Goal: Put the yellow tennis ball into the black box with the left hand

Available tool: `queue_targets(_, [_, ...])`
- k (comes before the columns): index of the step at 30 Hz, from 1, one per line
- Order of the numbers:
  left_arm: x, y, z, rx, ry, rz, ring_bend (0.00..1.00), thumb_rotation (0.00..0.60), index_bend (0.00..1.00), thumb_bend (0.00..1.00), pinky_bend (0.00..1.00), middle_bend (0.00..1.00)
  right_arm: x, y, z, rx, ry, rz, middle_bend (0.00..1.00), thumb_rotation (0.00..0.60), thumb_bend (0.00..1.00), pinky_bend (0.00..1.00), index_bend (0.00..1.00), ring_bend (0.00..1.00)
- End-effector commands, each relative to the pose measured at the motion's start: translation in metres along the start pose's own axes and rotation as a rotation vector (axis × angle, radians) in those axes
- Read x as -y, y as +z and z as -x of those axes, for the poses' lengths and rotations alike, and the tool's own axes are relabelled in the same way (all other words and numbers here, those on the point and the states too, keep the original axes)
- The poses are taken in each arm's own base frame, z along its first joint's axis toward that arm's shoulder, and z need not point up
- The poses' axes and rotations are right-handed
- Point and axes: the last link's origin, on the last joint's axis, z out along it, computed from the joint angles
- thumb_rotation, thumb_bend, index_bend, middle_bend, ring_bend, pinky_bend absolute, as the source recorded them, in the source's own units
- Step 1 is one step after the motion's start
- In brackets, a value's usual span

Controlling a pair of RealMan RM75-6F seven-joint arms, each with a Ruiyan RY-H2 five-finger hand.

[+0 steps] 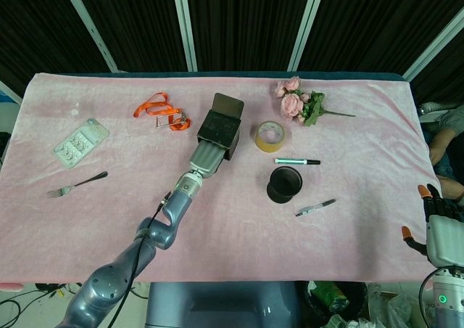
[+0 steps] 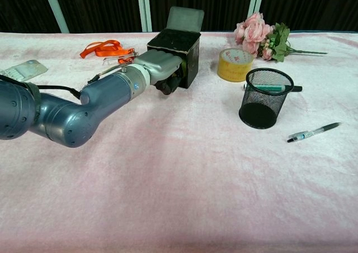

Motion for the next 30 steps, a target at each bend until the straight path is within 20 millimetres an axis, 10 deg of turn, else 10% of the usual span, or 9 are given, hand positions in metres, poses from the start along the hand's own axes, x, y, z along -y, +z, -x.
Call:
queue_targets(1, [-0.001,0.0,0.001,0.006,0.0,-0.001,0.83,0.6,0.84,0.73,1.0,0.95,0.0,0.0,0.0,0.0,-0.002,-0.001,0.04,0.6,0.25,0.17,0.05,0.14])
queue_targets(20, [0.024,-0.046,0.003,-0.057,-0.052,0.033,0.82,0.6,0.84,0.7,1.0,0.94,0.002,0.0,0.002,-0.002,-0.017,-0.004,0.04,0.6,0.25,0.17,0.05,0.14])
queue_targets(30, [0.057,-0.142,-0.049,-0.062,-0.084,0.065,0.39,0.6,0.45,0.43,0.58,0.47,0.002,0.0,0.001,-0.016,-0.032,-0.002,0.04,0.6,0.25,0.17,0.05,0.14])
